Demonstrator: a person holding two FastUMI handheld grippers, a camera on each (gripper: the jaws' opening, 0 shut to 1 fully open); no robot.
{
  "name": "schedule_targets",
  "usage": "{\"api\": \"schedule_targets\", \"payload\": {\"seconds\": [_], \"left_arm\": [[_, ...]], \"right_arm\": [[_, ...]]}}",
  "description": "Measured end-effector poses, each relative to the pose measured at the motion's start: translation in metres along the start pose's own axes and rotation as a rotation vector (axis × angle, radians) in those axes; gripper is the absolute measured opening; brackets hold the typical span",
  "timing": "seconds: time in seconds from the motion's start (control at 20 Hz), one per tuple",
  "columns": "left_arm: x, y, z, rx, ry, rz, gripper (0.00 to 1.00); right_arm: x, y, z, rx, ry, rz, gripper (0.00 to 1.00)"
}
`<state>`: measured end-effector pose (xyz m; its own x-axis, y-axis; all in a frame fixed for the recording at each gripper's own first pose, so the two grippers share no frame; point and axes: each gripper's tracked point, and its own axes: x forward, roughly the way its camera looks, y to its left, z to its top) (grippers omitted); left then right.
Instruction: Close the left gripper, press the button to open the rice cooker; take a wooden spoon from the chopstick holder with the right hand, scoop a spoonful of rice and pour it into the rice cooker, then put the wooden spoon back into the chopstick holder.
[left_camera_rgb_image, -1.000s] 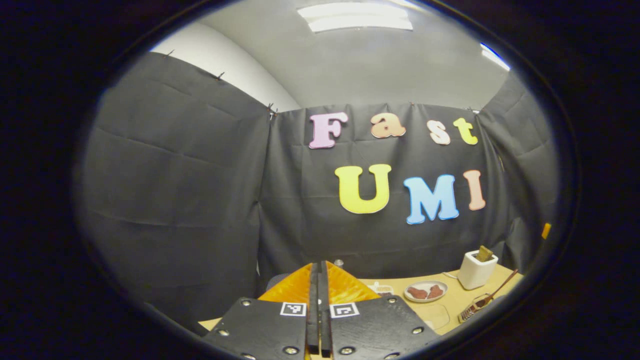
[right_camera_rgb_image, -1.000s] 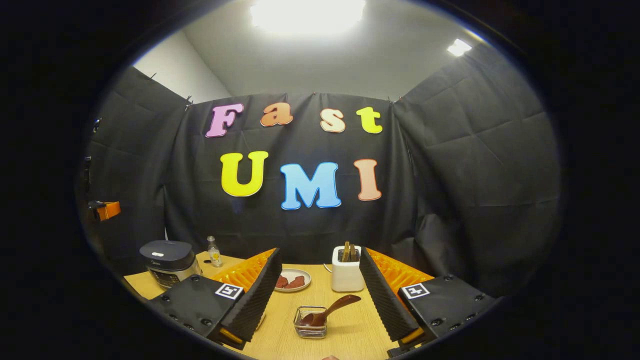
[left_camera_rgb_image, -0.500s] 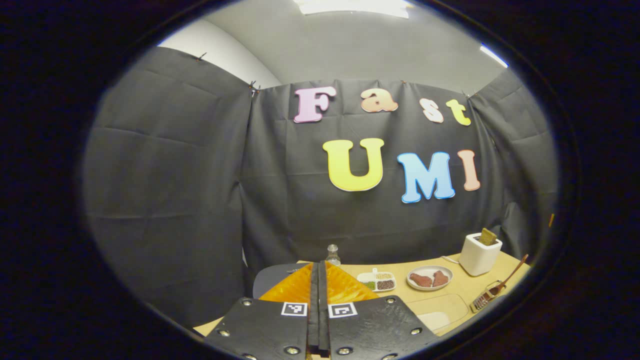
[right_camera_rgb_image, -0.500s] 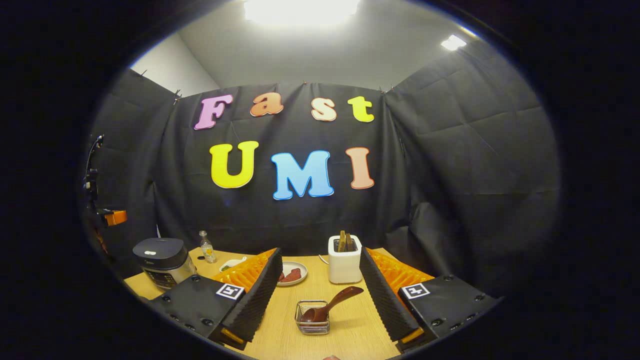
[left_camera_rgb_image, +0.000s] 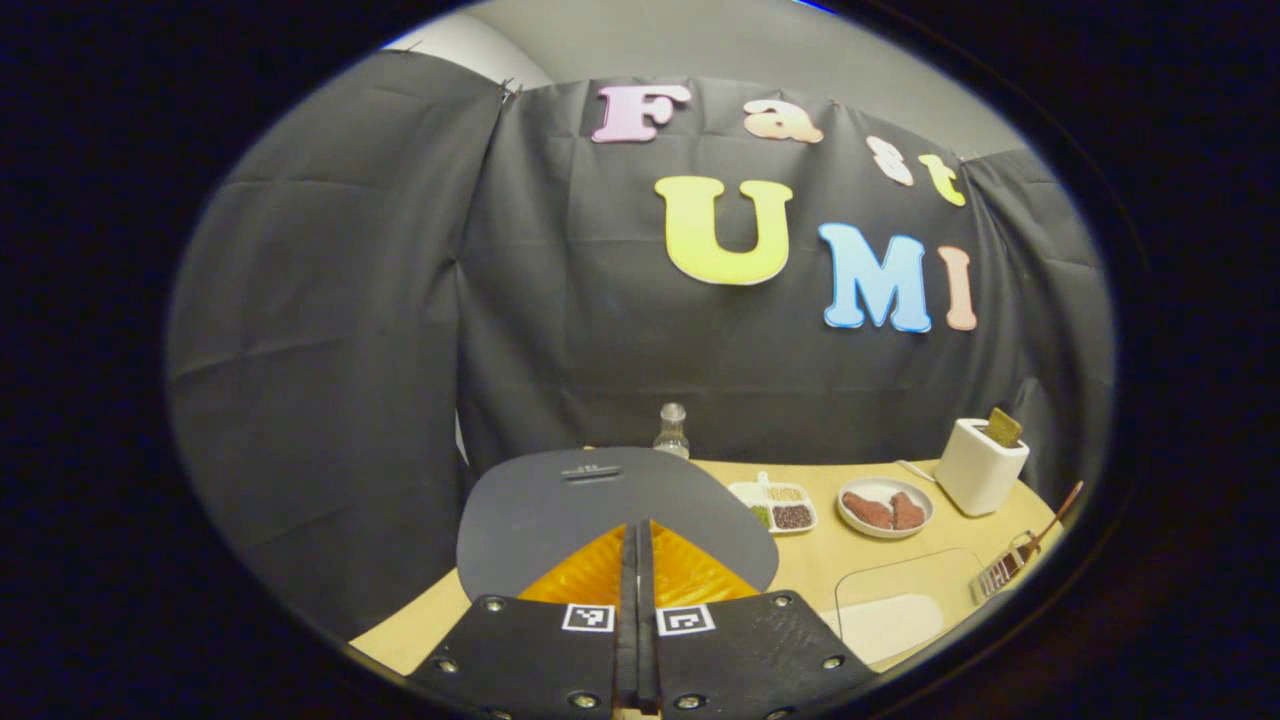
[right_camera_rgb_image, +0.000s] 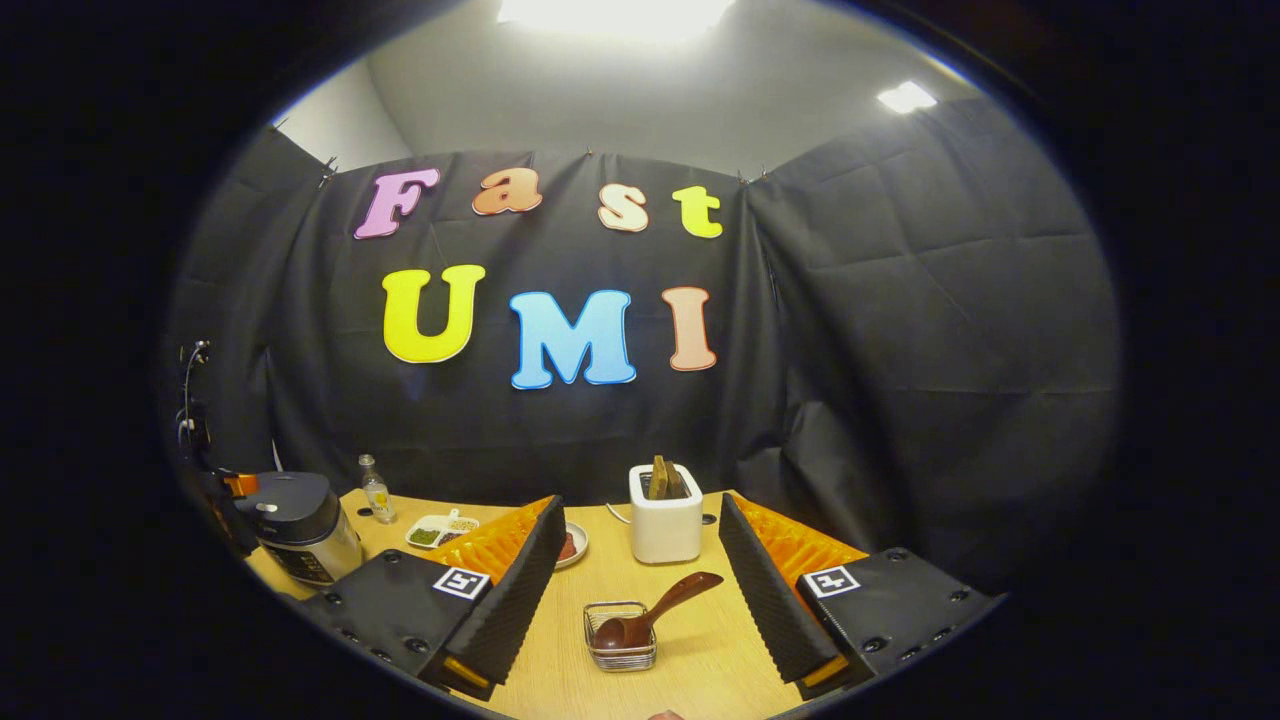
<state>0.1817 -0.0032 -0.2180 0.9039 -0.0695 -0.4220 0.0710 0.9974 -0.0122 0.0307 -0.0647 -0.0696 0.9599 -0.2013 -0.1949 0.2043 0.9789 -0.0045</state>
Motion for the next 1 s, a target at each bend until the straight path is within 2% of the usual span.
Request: {"api": "schedule_targets", "payload": {"seconds": [0.1,0.15,0.3,0.35,0.4,0.45,0.55,0.6,0.65,0.7,0.75,0.85,0.9,0.95,1.0], "left_arm": [[0.007,0.002,-0.013,-0.015,0.025,0.000,0.01],[0.010,0.003,-0.017,-0.016,0.035,0.000,0.00],[0.011,0.002,-0.028,0.004,0.047,0.001,0.01],[0.010,0.001,-0.031,0.011,0.039,0.005,0.01],[0.010,0.001,-0.028,0.030,0.016,0.008,0.02],[0.007,0.002,-0.032,0.040,0.013,0.015,0.00],[0.008,0.001,-0.033,0.040,-0.009,0.026,0.02],[0.010,0.001,-0.033,0.041,-0.016,0.020,0.06],[0.009,0.000,-0.036,0.038,-0.012,0.012,0.02],[0.010,0.000,-0.036,0.020,-0.008,0.002,0.06],[0.010,0.001,-0.038,0.003,0.014,-0.015,0.02],[0.011,0.003,-0.041,-0.024,0.059,-0.047,0.02],[0.012,0.002,-0.039,-0.051,0.070,-0.061,0.02],[0.010,0.003,-0.038,-0.076,0.076,-0.074,0.02],[0.012,0.003,-0.040,-0.097,0.088,-0.081,0.02]], "right_arm": [[0.000,0.000,-0.002,-0.011,0.004,-0.017,0.98],[0.001,0.001,-0.004,-0.014,0.009,-0.022,0.93],[0.001,0.002,-0.008,-0.017,0.025,-0.030,0.93],[0.002,0.002,-0.009,-0.017,0.026,-0.031,0.98],[0.002,0.002,-0.009,-0.018,0.027,-0.033,0.94],[0.002,0.002,-0.010,-0.017,0.030,-0.033,0.94],[0.003,0.003,-0.012,-0.018,0.034,-0.028,0.94],[0.004,0.003,-0.012,-0.020,0.036,-0.027,0.98],[0.005,0.003,-0.014,-0.020,0.039,-0.024,0.98],[0.006,0.005,-0.015,-0.017,0.044,-0.016,0.98],[0.007,0.007,-0.016,-0.018,0.050,-0.006,0.98],[0.009,0.007,-0.014,-0.019,0.048,0.003,0.98],[0.011,0.009,-0.011,-0.013,0.043,0.010,0.94],[0.012,0.012,-0.010,-0.006,0.040,0.020,0.98],[0.013,0.015,-0.008,-0.001,0.038,0.031,0.98]]}}
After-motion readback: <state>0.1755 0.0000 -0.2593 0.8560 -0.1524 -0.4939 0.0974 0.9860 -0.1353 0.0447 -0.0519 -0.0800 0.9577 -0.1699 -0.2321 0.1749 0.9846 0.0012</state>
